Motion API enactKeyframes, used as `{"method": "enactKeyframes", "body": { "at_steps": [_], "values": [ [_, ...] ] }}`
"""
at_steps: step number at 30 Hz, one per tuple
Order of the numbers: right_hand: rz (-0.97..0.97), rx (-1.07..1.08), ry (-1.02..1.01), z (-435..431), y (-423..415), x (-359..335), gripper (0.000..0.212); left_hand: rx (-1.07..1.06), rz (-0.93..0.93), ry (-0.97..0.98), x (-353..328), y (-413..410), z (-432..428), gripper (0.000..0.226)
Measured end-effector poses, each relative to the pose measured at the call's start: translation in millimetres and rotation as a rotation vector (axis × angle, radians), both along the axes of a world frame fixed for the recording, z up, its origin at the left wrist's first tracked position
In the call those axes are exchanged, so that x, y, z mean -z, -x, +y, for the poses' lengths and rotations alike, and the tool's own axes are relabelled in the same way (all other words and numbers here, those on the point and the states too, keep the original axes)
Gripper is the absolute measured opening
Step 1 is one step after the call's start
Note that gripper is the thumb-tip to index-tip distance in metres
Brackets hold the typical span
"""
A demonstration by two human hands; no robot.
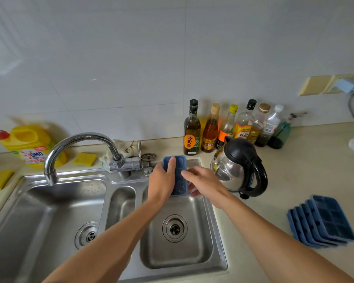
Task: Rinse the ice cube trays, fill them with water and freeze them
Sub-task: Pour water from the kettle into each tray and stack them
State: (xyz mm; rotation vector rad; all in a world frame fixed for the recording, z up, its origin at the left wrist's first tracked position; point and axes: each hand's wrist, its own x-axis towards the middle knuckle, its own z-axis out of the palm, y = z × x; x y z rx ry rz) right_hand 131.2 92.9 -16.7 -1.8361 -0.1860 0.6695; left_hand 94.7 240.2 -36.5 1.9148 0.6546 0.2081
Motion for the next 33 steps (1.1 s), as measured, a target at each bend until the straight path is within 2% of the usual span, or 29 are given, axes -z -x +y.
{"method": "enactKeyframes", "body": {
  "at_steps": [3,6,11,15,19,25,27,30,33],
  "values": [
    [-0.025,-0.075,-0.093,1.0,-1.0,-7.4,0.017,0.076,-0.095,-0.216,-12.9,4.5,7.5,0.051],
    [-0.075,-0.056,-0.174,4.6,-2.3,-14.6,0.017,0.098,-0.166,-0.358,-27.2,3.6,12.7,0.059],
    [-0.058,-0.019,-0.191,3.1,4.0,-6.3,0.017,0.163,-0.154,-0.469,-28.9,6.1,10.6,0.052],
    [-0.054,0.021,-0.184,-8.9,5.5,-0.7,0.019,0.201,-0.154,-0.468,-24.1,1.9,-0.4,0.049],
    [-0.033,0.061,-0.147,-41.6,9.0,-1.5,0.013,0.237,-0.128,-0.393,-20.6,-1.8,-32.2,0.046],
    [0.027,0.195,-0.064,-138.1,13.5,-18.9,0.016,0.342,0.071,-0.21,-33.3,-17.3,-129.1,0.049],
    [0.059,0.249,-0.05,-181.0,12.4,-29.5,0.016,0.359,0.117,-0.072,-42.4,-21.2,-170.8,0.053],
    [0.056,0.306,0.039,-249.8,7.4,-40.8,0.018,0.358,0.189,0.24,-52.3,-20.7,-237.0,0.034],
    [0.014,0.382,0.056,-314.8,0.7,-41.9,0.017,0.412,0.175,0.279,-52.6,-22.4,-299.1,0.019]
  ]
}}
